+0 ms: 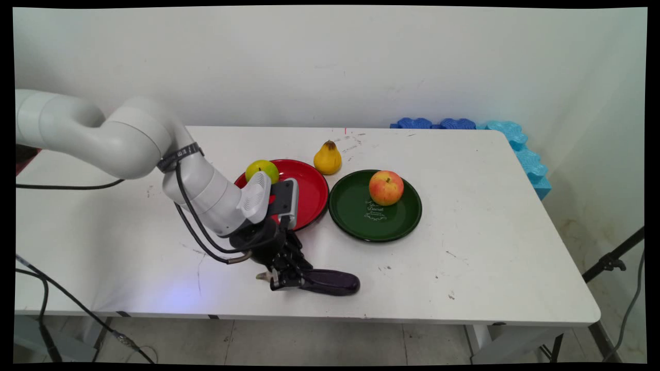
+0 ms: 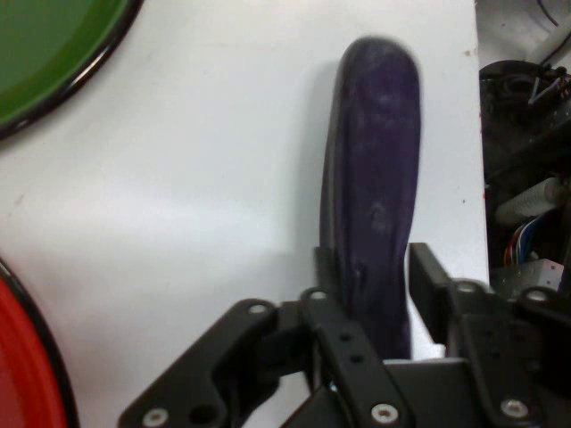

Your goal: Place the picked object on the table

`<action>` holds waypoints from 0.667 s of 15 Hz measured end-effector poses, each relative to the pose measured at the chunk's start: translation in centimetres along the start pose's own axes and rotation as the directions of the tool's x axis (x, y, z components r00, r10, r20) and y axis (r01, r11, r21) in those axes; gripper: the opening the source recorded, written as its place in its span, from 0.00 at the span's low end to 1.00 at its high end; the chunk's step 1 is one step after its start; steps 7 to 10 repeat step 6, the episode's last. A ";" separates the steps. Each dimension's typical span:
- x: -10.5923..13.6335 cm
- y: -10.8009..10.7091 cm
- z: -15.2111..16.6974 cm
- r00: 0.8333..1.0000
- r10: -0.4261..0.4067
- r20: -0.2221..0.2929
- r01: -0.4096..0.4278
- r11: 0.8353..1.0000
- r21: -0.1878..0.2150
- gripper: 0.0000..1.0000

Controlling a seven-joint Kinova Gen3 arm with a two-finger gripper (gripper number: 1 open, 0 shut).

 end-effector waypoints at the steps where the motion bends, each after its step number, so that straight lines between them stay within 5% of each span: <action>1: -0.1 0.0 0.1 1.000 -0.001 0.000 0.001 1.000 0.001 1.00; 10: -0.5 0.0 0.2 1.000 -0.003 0.000 0.003 1.000 0.005 1.00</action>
